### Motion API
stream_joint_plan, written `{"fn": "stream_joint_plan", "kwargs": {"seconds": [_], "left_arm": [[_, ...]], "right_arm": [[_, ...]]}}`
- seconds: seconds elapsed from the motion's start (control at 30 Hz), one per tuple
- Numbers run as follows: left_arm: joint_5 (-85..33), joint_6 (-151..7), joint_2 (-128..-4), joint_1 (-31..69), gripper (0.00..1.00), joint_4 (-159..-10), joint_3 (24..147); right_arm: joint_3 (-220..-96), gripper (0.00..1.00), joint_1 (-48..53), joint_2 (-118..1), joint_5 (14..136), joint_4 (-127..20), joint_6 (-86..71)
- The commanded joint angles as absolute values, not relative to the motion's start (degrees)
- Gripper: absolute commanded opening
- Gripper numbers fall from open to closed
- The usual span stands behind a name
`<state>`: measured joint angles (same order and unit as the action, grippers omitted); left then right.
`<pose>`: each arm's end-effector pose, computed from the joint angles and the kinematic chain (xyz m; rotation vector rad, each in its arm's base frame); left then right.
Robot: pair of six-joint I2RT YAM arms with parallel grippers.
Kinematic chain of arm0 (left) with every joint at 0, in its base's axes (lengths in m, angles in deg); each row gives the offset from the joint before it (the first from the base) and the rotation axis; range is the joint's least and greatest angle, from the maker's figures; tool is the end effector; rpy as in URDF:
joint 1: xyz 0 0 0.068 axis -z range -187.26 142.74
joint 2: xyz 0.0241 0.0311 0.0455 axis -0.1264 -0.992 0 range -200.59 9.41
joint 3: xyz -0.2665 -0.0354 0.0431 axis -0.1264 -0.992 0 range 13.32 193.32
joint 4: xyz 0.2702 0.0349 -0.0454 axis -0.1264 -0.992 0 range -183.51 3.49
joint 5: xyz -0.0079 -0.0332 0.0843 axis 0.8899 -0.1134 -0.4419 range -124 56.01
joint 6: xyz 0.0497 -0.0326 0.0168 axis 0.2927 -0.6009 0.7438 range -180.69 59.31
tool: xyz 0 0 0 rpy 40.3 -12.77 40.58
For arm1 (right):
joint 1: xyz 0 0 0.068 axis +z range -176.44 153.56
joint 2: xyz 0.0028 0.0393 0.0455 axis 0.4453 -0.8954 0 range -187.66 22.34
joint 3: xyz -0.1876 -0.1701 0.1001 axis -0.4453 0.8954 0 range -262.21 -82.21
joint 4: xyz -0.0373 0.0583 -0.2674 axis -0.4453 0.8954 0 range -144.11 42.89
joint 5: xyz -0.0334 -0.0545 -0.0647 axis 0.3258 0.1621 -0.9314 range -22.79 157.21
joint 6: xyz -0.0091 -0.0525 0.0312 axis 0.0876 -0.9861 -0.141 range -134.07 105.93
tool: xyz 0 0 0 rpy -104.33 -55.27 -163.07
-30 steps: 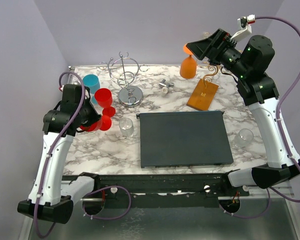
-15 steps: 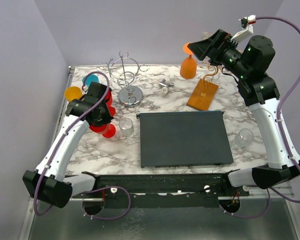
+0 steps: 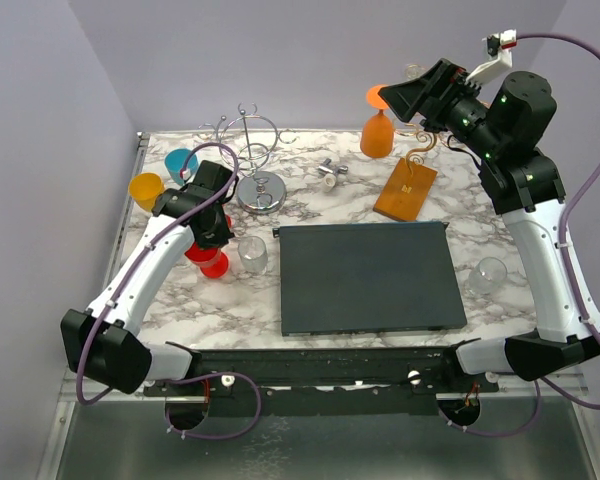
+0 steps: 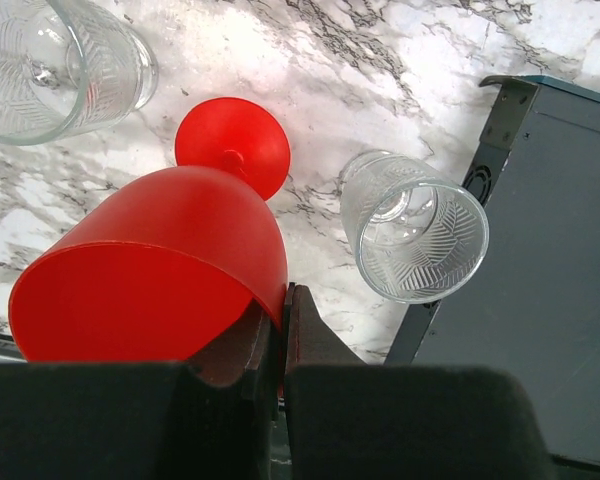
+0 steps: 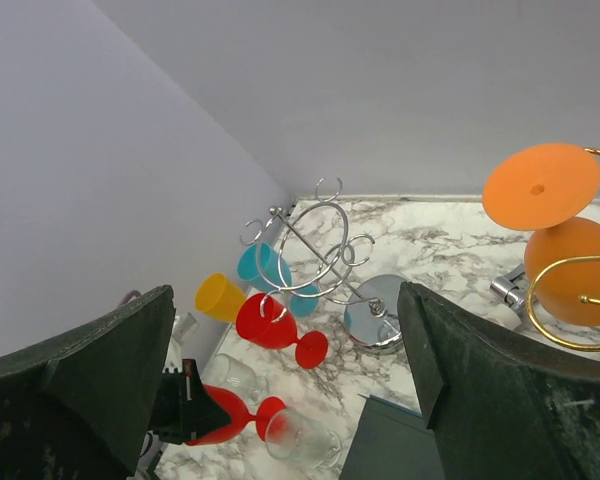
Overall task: Take the wine glass off the wine glass rack
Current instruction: Place the wine glass at the center of the board.
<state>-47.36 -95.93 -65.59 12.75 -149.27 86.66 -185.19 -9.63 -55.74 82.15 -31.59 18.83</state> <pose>0.2533 -0.0808 0.3127 -0.4195 2.6080 -0.0038 0.2795 0.0970 0.5404 0.0074 1.5985 0.8825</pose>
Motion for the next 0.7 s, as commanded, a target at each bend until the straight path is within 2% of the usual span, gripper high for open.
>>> {"fn": "stream_joint_plan", "kwargs": {"seconds": [0.0,0.4,0.67], "left_arm": [[-47.95,-93.93,-66.71,13.04,0.0,-147.88,86.11],[-46.22,-92.68,-68.86,13.04,0.04,-145.62,83.89],[-46.65,-91.81,-68.69,13.04,0.2,-145.57,84.77]], "right_arm": [[-186.36,1.0,-9.68,-54.47,80.67,-30.66,17.79],[-186.46,1.0,-9.67,-54.24,80.73,-30.27,17.96],[-186.51,1.0,-9.66,-54.39,80.31,-29.95,17.81]]}}
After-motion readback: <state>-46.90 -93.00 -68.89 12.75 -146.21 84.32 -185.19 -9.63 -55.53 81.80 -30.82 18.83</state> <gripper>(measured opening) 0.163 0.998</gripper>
